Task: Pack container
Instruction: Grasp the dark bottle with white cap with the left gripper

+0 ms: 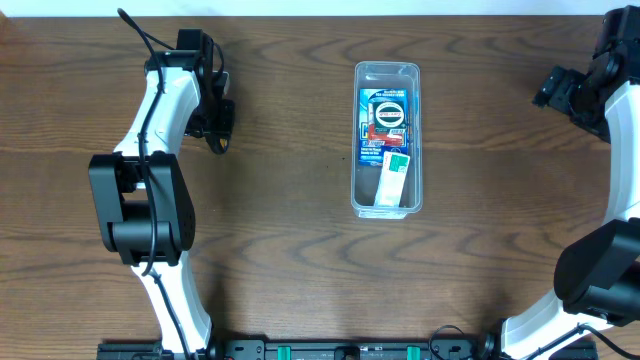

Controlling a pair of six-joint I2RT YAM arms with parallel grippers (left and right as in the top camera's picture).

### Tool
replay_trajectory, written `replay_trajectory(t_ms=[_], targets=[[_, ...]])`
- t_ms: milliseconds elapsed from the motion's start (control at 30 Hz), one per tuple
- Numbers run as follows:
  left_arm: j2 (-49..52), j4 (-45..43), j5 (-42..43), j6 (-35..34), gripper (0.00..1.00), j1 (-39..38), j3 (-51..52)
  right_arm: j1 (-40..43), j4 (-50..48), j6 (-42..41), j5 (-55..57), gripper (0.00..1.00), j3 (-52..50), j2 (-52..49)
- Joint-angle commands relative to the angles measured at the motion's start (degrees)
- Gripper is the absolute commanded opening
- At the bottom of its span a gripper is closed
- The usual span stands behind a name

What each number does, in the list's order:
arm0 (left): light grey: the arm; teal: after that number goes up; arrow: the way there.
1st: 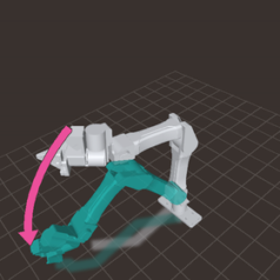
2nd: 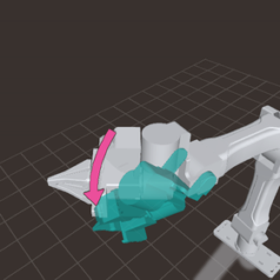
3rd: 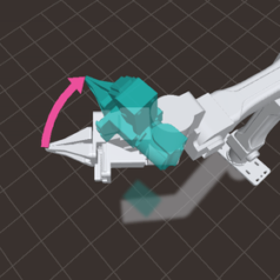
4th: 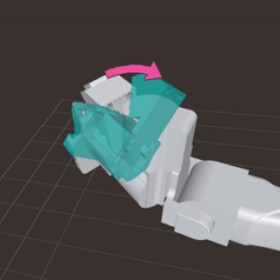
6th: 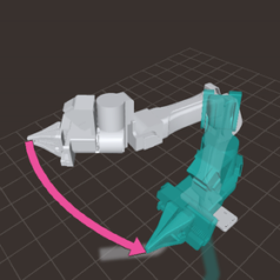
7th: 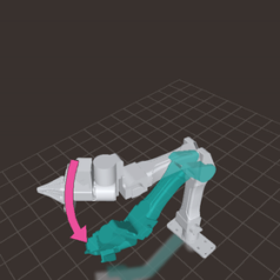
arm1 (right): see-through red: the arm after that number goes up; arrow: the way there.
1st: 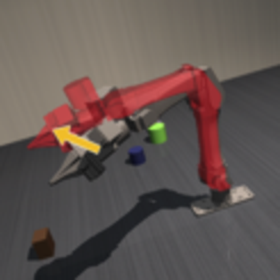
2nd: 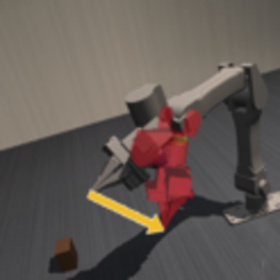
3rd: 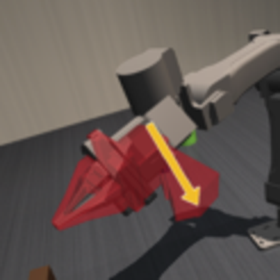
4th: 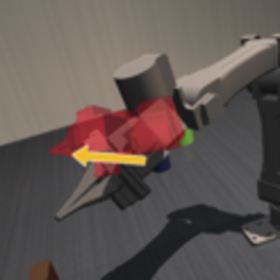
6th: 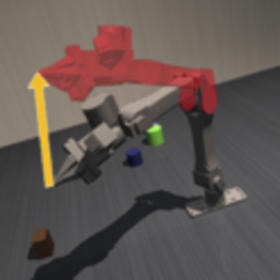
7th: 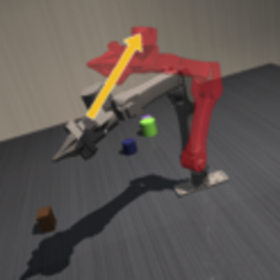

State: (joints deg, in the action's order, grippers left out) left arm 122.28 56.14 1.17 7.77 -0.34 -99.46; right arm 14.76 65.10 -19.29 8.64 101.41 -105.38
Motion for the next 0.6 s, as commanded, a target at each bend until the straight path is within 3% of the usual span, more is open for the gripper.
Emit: replay_trajectory(t_ms=[0,167,567], targets=[[0.59,0.09,-0.74,0.55,0.41,0.44,0.79,0.22,0.04,0.22,0.55,0.99,-0.39,-0.28],[0.59,-0.04,-0.74,0.55,0.33,0.44,0.79,0.22,0.04,0.22,0.57,0.99,-0.39,-0.28],[-0.11,0.55,1.79,-0.98,0.27,0.37,-0.59,0.22,0.04,0.22,0.55,0.99,-0.39,-0.28]])
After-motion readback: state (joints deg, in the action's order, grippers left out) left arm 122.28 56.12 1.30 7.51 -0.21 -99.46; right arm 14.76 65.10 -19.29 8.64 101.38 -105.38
